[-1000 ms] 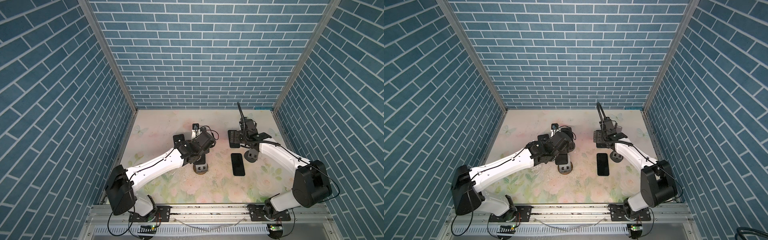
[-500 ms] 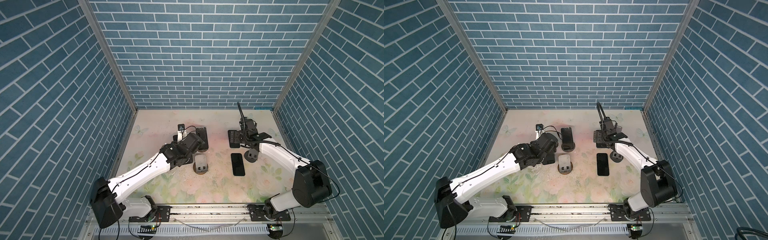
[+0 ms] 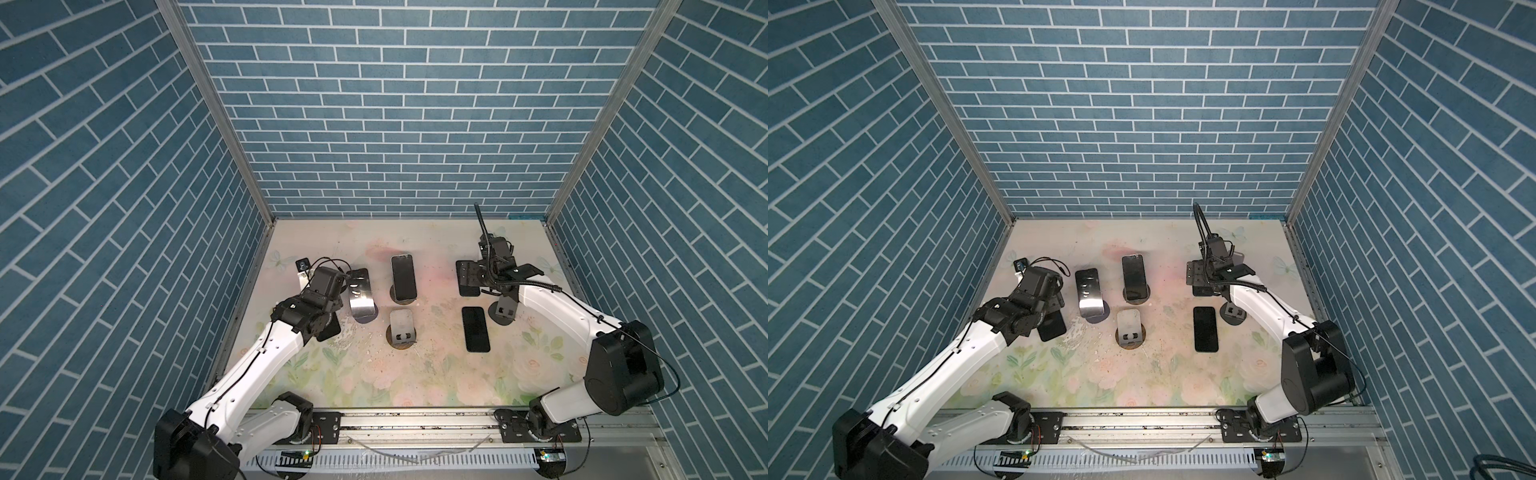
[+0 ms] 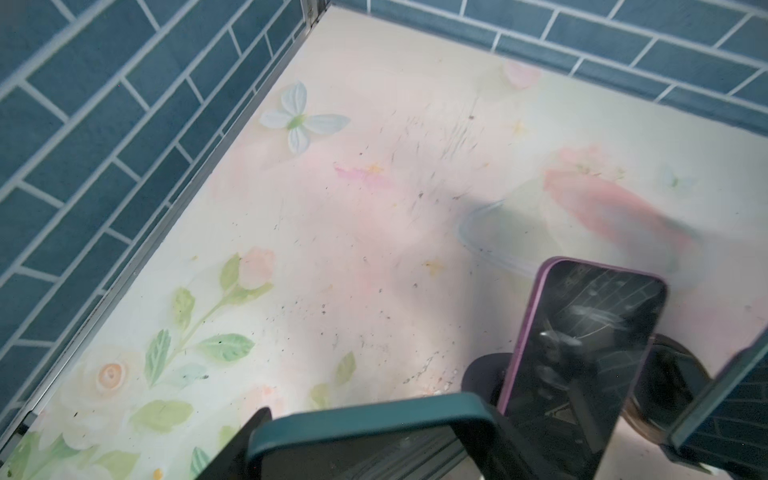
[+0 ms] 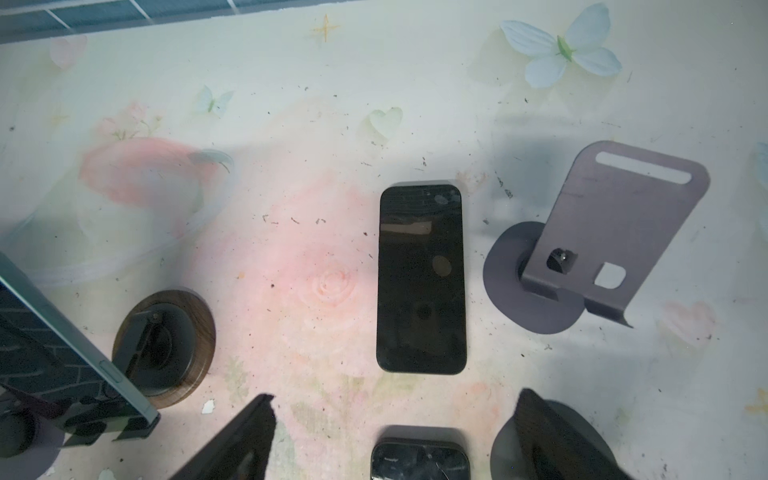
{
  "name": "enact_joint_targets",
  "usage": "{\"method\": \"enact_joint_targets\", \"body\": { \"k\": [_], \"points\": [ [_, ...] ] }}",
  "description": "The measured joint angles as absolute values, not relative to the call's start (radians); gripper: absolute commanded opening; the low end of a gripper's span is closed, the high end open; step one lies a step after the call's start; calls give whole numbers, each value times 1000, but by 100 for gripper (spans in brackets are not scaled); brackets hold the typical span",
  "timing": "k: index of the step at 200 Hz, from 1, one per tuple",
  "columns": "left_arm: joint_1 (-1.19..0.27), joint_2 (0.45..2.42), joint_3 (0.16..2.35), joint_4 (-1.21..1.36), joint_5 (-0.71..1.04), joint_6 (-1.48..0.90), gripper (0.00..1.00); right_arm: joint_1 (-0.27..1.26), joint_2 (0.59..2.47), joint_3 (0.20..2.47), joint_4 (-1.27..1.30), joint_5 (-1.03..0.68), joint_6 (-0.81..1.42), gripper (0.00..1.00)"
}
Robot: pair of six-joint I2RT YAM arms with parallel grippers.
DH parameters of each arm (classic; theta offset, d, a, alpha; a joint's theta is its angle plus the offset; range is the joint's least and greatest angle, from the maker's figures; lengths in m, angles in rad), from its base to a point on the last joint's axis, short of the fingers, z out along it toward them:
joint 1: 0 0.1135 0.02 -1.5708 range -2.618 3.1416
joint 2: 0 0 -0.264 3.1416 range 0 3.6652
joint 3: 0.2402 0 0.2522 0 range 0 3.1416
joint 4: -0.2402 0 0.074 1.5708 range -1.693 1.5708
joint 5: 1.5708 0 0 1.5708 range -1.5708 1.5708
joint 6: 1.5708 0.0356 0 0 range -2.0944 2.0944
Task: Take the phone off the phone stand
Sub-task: 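Carry the held phone farther from the robot and lower it toward the table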
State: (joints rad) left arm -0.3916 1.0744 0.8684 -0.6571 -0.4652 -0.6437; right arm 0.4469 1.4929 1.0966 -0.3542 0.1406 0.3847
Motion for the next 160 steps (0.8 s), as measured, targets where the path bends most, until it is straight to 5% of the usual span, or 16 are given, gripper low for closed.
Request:
{"method": "enact_joint_targets", "body": {
  "k": [160],
  "points": [
    [-91, 1562, 1025, -397, -108, -352, 56, 447, 1492, 1145, -387, 148, 385, 91]
  ]
}}
